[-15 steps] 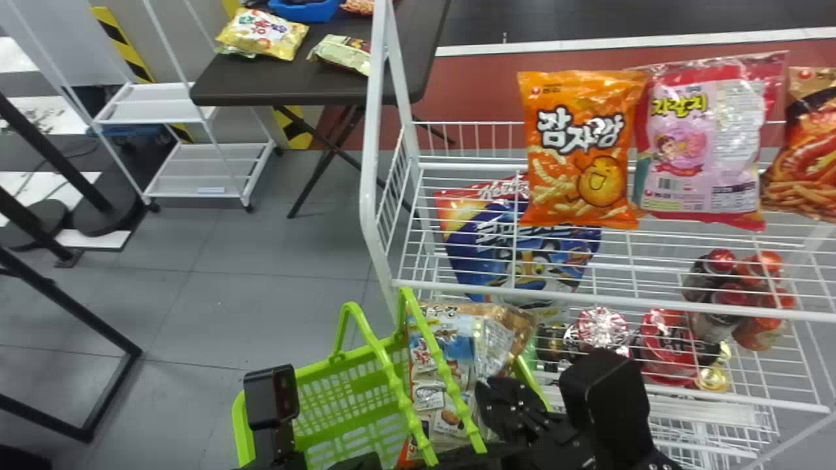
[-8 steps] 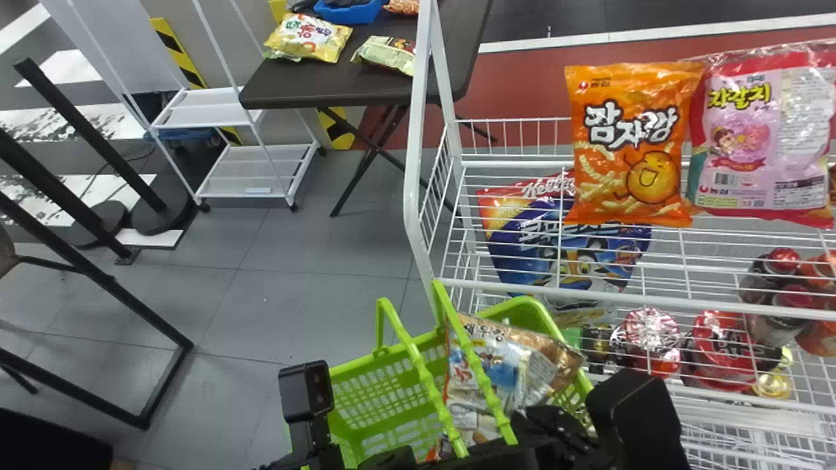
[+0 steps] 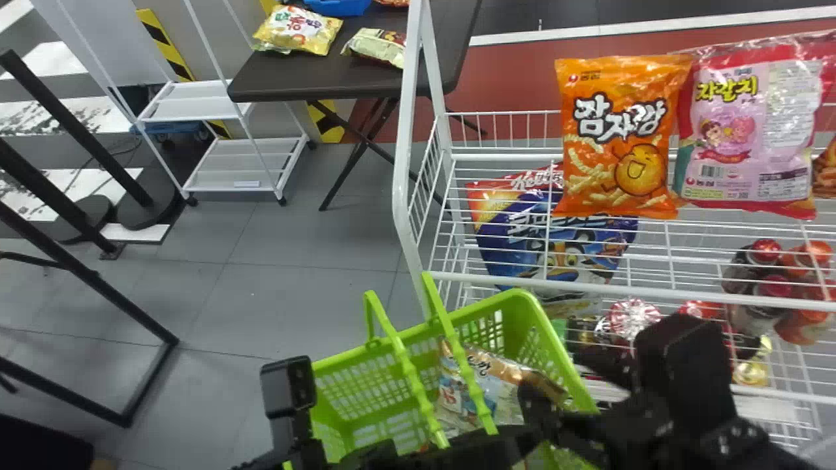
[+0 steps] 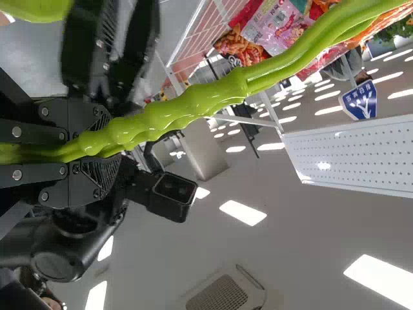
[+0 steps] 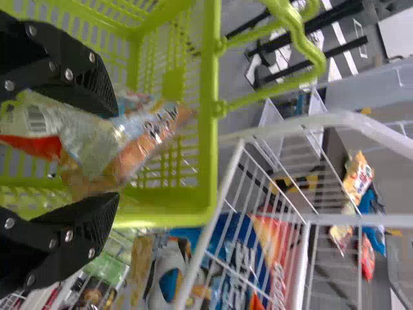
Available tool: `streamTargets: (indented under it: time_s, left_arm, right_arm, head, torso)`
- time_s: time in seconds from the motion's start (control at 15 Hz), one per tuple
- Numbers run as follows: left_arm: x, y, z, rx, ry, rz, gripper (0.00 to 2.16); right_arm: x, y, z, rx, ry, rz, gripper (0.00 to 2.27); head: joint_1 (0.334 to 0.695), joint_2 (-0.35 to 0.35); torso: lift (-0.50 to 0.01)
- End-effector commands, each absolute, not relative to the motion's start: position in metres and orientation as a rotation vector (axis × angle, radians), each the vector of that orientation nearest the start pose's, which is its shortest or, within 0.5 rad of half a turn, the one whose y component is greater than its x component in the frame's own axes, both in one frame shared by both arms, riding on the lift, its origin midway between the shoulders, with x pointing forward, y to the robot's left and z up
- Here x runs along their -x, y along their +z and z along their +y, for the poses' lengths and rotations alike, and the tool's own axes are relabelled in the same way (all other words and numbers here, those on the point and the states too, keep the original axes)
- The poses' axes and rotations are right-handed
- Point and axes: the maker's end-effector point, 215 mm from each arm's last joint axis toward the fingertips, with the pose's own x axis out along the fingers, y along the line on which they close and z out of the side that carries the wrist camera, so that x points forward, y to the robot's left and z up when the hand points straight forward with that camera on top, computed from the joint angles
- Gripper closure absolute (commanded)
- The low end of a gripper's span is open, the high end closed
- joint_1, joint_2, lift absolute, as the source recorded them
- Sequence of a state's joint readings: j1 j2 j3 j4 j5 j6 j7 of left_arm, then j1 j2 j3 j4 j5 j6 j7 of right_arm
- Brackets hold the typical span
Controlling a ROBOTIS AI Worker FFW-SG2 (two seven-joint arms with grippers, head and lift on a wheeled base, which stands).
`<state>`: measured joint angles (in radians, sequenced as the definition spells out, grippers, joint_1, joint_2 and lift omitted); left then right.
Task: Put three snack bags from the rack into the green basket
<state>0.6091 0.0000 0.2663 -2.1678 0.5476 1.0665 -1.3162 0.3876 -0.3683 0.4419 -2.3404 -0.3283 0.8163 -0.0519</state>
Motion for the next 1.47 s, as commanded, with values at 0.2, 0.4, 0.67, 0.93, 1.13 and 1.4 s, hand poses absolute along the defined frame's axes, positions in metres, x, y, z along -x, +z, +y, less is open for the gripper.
streamTargets:
  time_s: [0.2, 0.4, 0.67, 0.93, 1.13, 1.4]
  left_arm:
    - [-0.224, -0.341, 0.075, 1.061, -1.198, 0.548, 2.15]
    - [-0.223, -0.340, 0.074, 1.066, -1.200, 0.554, 2.15]
    - [-0.218, -0.342, 0.076, 1.072, -1.192, 0.562, 2.15]
    - [-0.217, -0.342, 0.075, 1.070, -1.195, 0.563, 2.15]
    - [-0.216, -0.343, 0.078, 1.072, -1.187, 0.562, 2.15]
    - [-0.216, -0.343, 0.079, 1.072, -1.186, 0.560, 2.15]
  right_arm:
    - [-0.473, -0.364, -0.109, 0.018, 0.382, 0.340, 0.04]
    - [-0.540, -0.355, -0.127, -0.016, 0.309, 0.218, 0.03]
    - [-0.602, -0.370, -0.116, -0.062, 0.303, 0.199, 0.04]
    - [-0.633, -0.381, -0.077, -0.140, 0.396, 0.218, 0.17]
    - [-0.636, -0.390, -0.070, -0.110, 0.402, 0.235, 1.27]
    - [-0.632, -0.397, -0.077, -0.143, 0.396, 0.275, 2.25]
  head:
    - [0.695, 0.024]
    - [0.695, -0.059]
    - [0.695, -0.076]
    - [0.695, -0.036]
    - [0.695, 0.001]
    - [0.695, 0.007]
  torso:
    - [0.000]
    - [0.000]
    - [0.000]
    - [0.000]
    - [0.000]
    - [0.000]
